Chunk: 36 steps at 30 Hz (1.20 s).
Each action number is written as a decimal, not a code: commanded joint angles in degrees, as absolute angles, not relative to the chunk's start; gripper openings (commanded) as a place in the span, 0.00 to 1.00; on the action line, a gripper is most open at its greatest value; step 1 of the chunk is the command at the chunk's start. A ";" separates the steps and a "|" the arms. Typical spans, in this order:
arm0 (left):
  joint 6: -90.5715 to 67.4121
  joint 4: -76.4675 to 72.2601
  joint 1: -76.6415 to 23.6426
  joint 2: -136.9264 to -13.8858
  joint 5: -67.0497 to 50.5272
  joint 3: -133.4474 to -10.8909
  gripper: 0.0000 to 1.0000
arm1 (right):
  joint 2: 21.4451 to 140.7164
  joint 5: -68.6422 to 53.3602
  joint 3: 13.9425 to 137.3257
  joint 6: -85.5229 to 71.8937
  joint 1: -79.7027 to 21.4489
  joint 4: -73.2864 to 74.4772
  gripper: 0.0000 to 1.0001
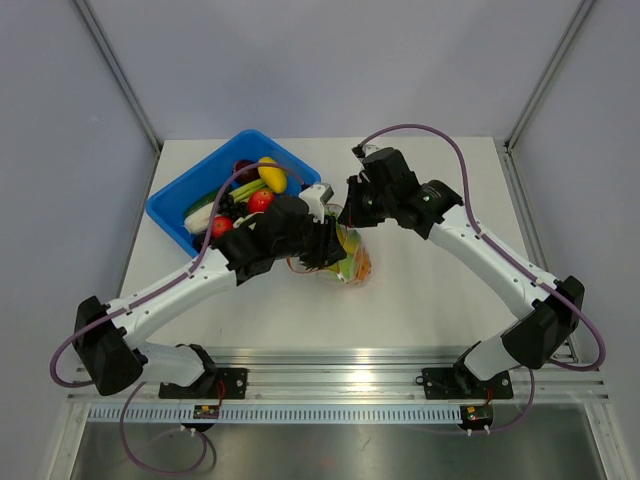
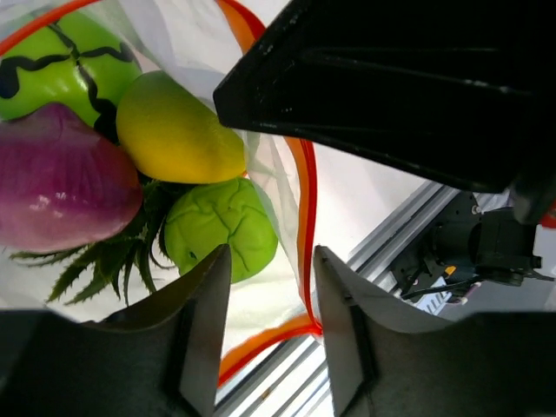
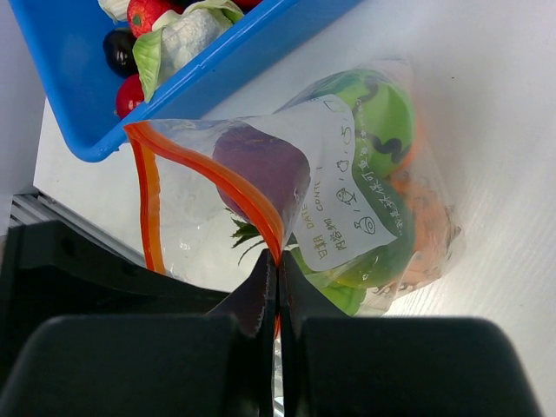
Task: Place the food in the zip-top bag and seal the zipper
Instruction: Zip the zipper food storage bag at the center of the board.
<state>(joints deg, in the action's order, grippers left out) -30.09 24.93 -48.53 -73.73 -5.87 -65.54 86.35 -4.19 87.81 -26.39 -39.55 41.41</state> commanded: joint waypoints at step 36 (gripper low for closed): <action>-37.09 26.63 -46.14 -89.56 -9.84 -85.86 0.00 | 45.88 -3.43 51.16 -4.66 -40.51 19.70 0.58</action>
